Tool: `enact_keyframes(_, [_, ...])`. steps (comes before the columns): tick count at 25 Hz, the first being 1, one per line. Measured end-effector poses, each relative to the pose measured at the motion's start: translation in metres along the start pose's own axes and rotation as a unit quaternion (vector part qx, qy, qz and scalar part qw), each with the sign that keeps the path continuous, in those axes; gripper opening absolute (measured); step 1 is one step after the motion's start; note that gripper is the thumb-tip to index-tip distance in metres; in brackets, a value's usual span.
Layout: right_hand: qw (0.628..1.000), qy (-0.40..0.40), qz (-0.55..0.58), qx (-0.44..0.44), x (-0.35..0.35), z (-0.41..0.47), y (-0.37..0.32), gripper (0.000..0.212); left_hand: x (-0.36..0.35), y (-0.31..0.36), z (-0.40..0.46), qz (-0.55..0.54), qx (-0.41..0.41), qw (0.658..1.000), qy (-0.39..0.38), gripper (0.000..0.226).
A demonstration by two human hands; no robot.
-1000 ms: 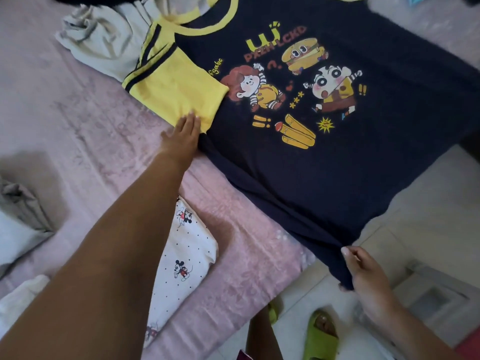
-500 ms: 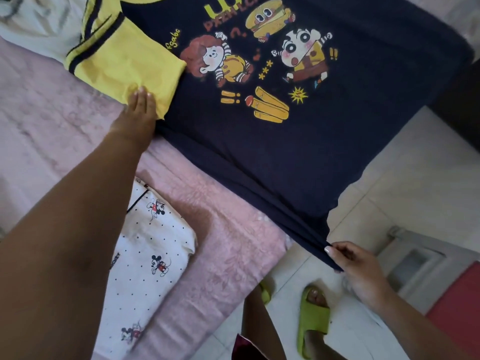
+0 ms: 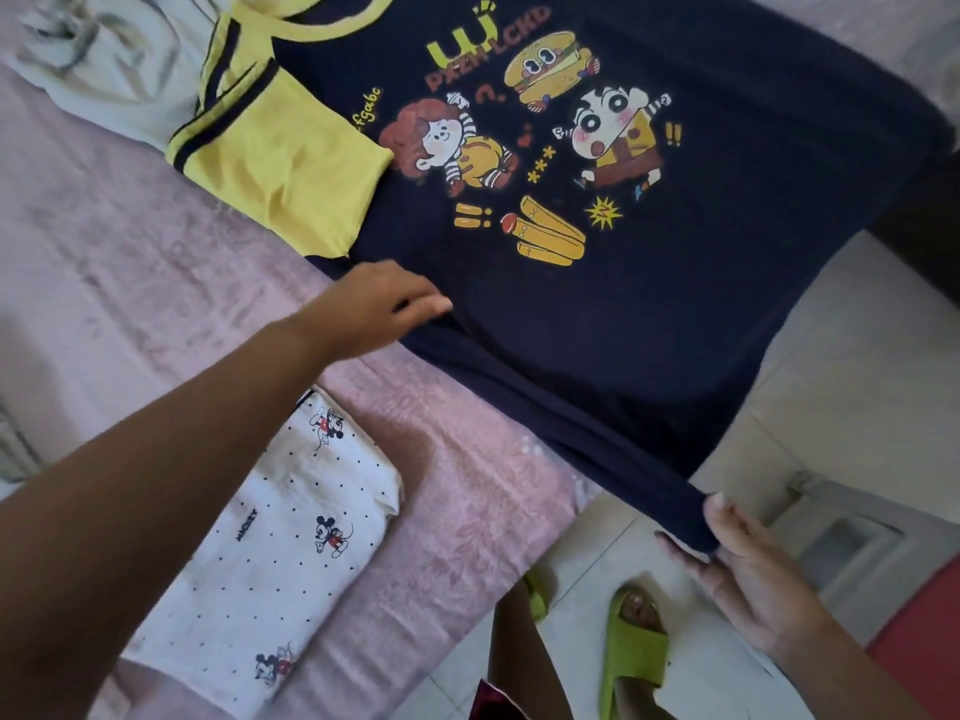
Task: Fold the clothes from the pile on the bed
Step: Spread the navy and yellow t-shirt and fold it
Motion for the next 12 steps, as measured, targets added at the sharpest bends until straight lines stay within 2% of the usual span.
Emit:
enact_keyframes(1, [0.999, 0.018, -0.03, 0.007, -0.001, -0.003, -0.001, 0.068, -0.01, 0.007, 0.002, -0.016, 0.023, 0.998, -0.053, 0.037])
enact_keyframes(2, [0.998, 0.037, -0.057, 0.008, 0.0, -0.003, 0.001, 0.065, -0.019, 0.006, 0.005, -0.013, 0.046, 0.995, -0.091, 0.033])
enact_keyframes(4, [0.992, 0.08, -0.099, 0.02, 0.002, -0.008, 0.002, 0.041, -0.024, 0.005, 0.008, -0.01, 0.08, 0.987, -0.138, 0.03])
enact_keyframes(5, [0.982, 0.109, -0.15, 0.03, 0.003, -0.009, 0.001, 0.042, -0.025, 0.004, 0.009, -0.021, 0.105, 0.982, -0.157, 0.031])
enact_keyframes(6, [0.967, 0.126, -0.216, 0.043, 0.005, -0.007, 0.001, 0.053, -0.024, 0.001, 0.012, -0.016, 0.129, 0.977, -0.169, 0.034])
enact_keyframes(8, [0.944, 0.142, -0.287, 0.076, 0.0, -0.004, 0.002, 0.072, -0.028, 0.002, 0.019, 0.063, 0.141, 0.969, -0.194, 0.039])
enact_keyframes(10, [0.951, 0.166, -0.253, 0.057, -0.002, 0.001, 0.01, 0.059, -0.039, 0.007, 0.021, 0.164, 0.122, 0.954, -0.221, 0.042])
enact_keyframes(12, [0.948, 0.175, -0.264, 0.027, -0.004, 0.009, 0.018, 0.045, -0.044, 0.012, 0.022, 0.228, 0.074, 0.954, -0.18, 0.048])
Point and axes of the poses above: each hand's wrist, its own z-axis towards the middle knuckle, its own x-axis out of the back of the hand, y = z × x, the point moved 7 cm from there along z, towards the middle knuckle, and after that the axes turned 1 degree about y, right-handed, at the moved point
